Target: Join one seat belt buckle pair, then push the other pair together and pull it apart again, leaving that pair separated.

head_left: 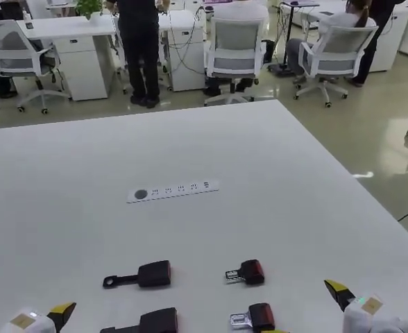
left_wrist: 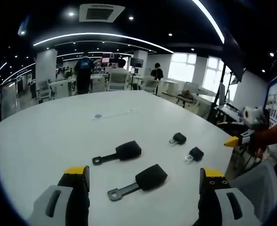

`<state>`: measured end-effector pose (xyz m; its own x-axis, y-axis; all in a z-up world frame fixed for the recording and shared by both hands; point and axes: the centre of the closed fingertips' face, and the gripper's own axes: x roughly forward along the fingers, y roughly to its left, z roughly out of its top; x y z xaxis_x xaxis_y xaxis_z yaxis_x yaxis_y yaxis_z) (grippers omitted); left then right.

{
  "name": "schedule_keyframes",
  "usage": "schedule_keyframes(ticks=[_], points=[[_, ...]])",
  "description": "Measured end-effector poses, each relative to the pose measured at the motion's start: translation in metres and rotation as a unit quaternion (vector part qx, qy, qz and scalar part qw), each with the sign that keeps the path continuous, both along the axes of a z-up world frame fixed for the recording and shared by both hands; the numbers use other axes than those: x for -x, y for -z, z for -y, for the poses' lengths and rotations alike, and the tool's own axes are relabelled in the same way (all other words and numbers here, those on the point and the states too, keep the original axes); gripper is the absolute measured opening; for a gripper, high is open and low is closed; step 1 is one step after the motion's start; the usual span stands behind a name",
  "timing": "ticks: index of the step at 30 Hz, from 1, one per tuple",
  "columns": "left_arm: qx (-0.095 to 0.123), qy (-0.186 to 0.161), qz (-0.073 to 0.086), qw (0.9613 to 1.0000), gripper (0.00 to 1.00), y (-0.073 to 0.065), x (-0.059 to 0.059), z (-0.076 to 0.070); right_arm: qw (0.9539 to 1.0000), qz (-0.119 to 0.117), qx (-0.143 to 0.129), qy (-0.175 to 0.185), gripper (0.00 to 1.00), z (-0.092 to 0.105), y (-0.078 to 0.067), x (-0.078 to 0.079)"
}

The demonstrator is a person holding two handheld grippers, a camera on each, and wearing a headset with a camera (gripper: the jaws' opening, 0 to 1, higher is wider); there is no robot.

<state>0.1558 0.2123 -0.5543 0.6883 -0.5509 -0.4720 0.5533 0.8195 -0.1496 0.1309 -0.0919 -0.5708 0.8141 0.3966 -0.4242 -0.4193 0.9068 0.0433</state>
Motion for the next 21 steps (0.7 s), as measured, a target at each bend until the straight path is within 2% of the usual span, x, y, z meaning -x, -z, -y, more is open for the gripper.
schedule_keyframes(ticks=[6, 14, 21], points=[[0.001, 0.0, 0.001, 1.0, 0.99, 0.003, -0.0045, -0.0041, 1.0, 0.003, 0.003, -0.002, 0.99, -0.0014, -0.0001, -0.0021], [0.0, 0.001, 0.002, 1.0, 0.99, 0.0029, -0.005, -0.0033, 0.9999, 0.009, -0.004, -0.006, 0.99, -0.006, -0.0027, -0.0064], [0.001, 0.001, 0.001, 1.0, 0.99, 0.0013, -0.0025, 0.0008, 0.9999, 0.004, 0.0, -0.014, 0.99, -0.0082, -0.0012, -0.0062]])
